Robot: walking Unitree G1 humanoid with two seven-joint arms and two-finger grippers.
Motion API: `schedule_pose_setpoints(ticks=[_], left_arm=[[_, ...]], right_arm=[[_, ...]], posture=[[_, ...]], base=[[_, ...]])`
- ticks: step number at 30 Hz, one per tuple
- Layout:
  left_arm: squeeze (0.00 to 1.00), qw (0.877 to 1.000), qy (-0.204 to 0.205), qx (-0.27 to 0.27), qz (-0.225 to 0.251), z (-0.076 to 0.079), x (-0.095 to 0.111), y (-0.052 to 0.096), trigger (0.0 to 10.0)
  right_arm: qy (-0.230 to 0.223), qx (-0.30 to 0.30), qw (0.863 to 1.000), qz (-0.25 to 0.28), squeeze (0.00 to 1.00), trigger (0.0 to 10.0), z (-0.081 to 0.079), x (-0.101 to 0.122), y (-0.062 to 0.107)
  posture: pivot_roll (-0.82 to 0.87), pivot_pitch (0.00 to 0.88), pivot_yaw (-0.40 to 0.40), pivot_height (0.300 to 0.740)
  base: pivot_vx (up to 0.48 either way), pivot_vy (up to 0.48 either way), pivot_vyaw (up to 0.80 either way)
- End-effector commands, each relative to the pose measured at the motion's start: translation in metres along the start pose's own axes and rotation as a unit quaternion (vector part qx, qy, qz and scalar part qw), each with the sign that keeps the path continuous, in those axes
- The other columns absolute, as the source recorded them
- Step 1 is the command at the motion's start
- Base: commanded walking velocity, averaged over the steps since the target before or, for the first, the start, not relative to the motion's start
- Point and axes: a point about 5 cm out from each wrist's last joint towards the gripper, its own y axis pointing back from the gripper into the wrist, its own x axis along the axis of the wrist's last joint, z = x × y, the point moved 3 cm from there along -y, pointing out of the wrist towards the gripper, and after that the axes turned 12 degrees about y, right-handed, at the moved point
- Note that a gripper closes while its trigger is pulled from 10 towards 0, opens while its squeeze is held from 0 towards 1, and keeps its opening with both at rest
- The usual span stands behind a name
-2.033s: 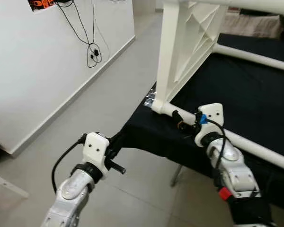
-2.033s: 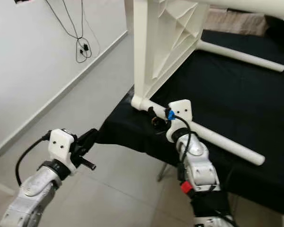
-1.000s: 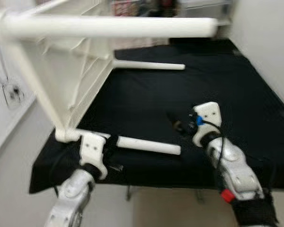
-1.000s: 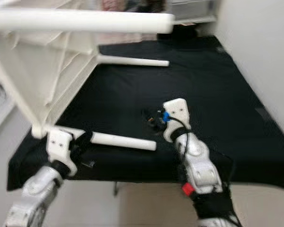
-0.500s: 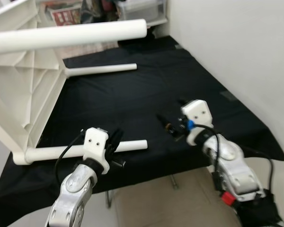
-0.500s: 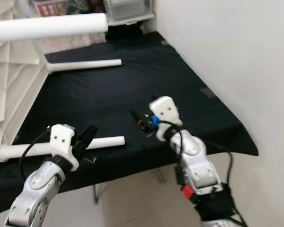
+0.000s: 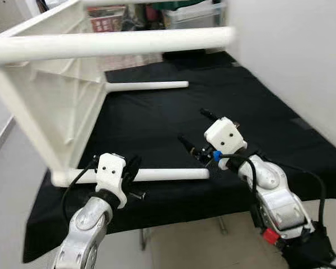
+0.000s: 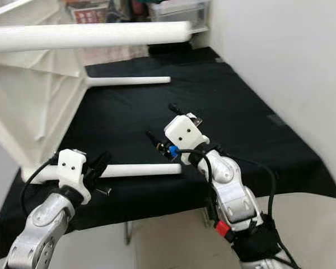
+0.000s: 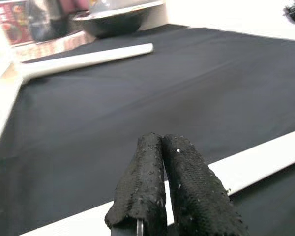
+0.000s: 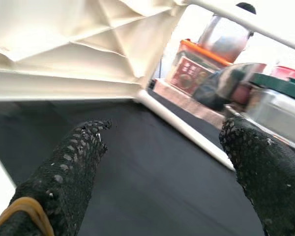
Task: Building children table
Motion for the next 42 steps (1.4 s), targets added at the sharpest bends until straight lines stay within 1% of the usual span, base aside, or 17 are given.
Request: schedule_pose_setpoints(ticks=[1,18,19,22,24,25,27,30,31,32,33,34,35,37,39,40,42], left_arm=[[0.00,1.000,0.000,0.003,-0.004,-0.001,-0.003,0.000,10.0],[0.00,1.000,-0.009,-0.019,0.000,0.005,-0.003,-0.002,10.0],[0.00,1.000,-0.010,-0.025,0.001,0.007,-0.002,-0.003,10.0],[0.00,0.999,-0.010,-0.030,0.004,0.009,-0.002,-0.004,10.0],[0.00,0.999,-0.009,-0.032,0.004,0.010,-0.002,-0.004,10.0],[0.00,0.999,-0.007,-0.033,0.005,0.010,-0.002,-0.004,10.0],[0.00,0.999,-0.004,-0.032,0.003,0.010,-0.002,-0.005,10.0],[0.00,1.000,-0.003,-0.031,0.003,0.009,-0.003,-0.005,10.0],[0.00,1.000,-0.003,-0.030,0.003,0.009,-0.002,-0.006,10.0],[0.00,1.000,-0.003,-0.030,0.004,0.009,-0.002,-0.006,10.0],[0.00,1.000,-0.003,-0.030,0.004,0.009,-0.002,-0.006,10.0],[0.00,1.000,-0.003,-0.029,0.005,0.009,-0.002,-0.007,10.0],[0.00,1.000,-0.003,-0.030,0.005,0.009,-0.002,-0.007,10.0],[0.00,1.000,-0.003,-0.030,0.005,0.009,-0.002,-0.007,10.0],[0.00,1.000,0.000,-0.029,0.006,0.009,-0.002,-0.007,10.0],[0.00,1.000,0.000,-0.029,0.006,0.009,-0.002,-0.007,10.0],[0.00,1.000,0.004,-0.028,0.006,0.008,-0.003,-0.008,10.0]], right_arm=[[-0.008,-0.002,1.000,0.008,0.00,10.0,0.003,0.003,0.001],[-0.017,-0.019,1.000,0.007,0.00,10.0,0.011,0.002,0.000],[-0.074,-0.032,0.997,0.015,0.00,10.0,0.016,0.002,0.000],[-0.119,-0.028,0.992,0.042,0.00,10.0,0.019,0.009,0.001],[-0.134,-0.004,0.989,0.067,0.00,10.0,0.019,0.016,0.003],[-0.156,0.053,0.981,0.098,0.00,10.0,0.014,0.027,0.010],[-0.130,0.180,0.968,0.120,0.00,10.0,0.002,0.039,0.030],[-0.115,0.214,0.963,0.118,0.00,10.0,-0.001,0.040,0.037],[-0.024,0.236,0.969,0.068,0.00,10.0,0.010,0.027,0.043],[0.018,0.238,0.970,0.043,0.00,10.0,0.016,0.021,0.045],[0.018,0.238,0.970,0.043,0.00,10.0,0.016,0.021,0.045],[0.120,0.257,0.958,-0.032,0.00,10.0,0.034,0.003,0.056],[0.139,0.262,0.954,-0.047,0.00,10.0,0.038,0.000,0.059],[0.146,0.265,0.951,-0.054,0.00,10.0,0.040,-0.001,0.061],[0.169,0.210,0.961,-0.056,0.00,10.0,0.066,0.005,0.060],[0.169,0.210,0.961,-0.056,0.00,10.0,0.066,0.005,0.060],[0.211,0.120,0.969,-0.047,0.00,10.0,0.098,0.024,0.062]], posture=[[-0.07,0.095,0.065,0.740],[-0.08,0.076,0.063,0.740],[-0.08,0.074,0.062,0.740],[-0.08,0.070,0.061,0.740],[-0.08,0.069,0.062,0.740],[-0.09,0.071,0.065,0.740],[-0.09,0.071,0.065,0.740],[-0.09,0.071,0.065,0.740],[-0.09,0.073,0.066,0.740],[-0.09,0.072,0.067,0.740],[-0.09,0.072,0.067,0.740],[-0.09,0.072,0.066,0.740],[-0.09,0.072,0.066,0.740],[-0.09,0.072,0.066,0.740],[-0.10,0.074,0.062,0.740],[-0.10,0.074,0.062,0.740],[-0.11,0.077,0.055,0.740]], base=[[0.000,0.000,0.00],[0.000,0.000,0.00],[0.000,0.000,0.00],[0.000,0.000,0.00],[0.000,0.000,0.00],[0.000,0.000,0.00],[0.000,0.000,0.00],[0.000,0.000,0.00],[0.000,0.000,0.00],[0.000,0.000,0.00],[0.000,0.000,0.00],[0.000,0.000,0.00],[0.000,0.000,0.00],[0.000,0.000,0.00],[0.000,0.000,0.00],[0.000,0.000,0.00],[0.000,0.000,0.00]])
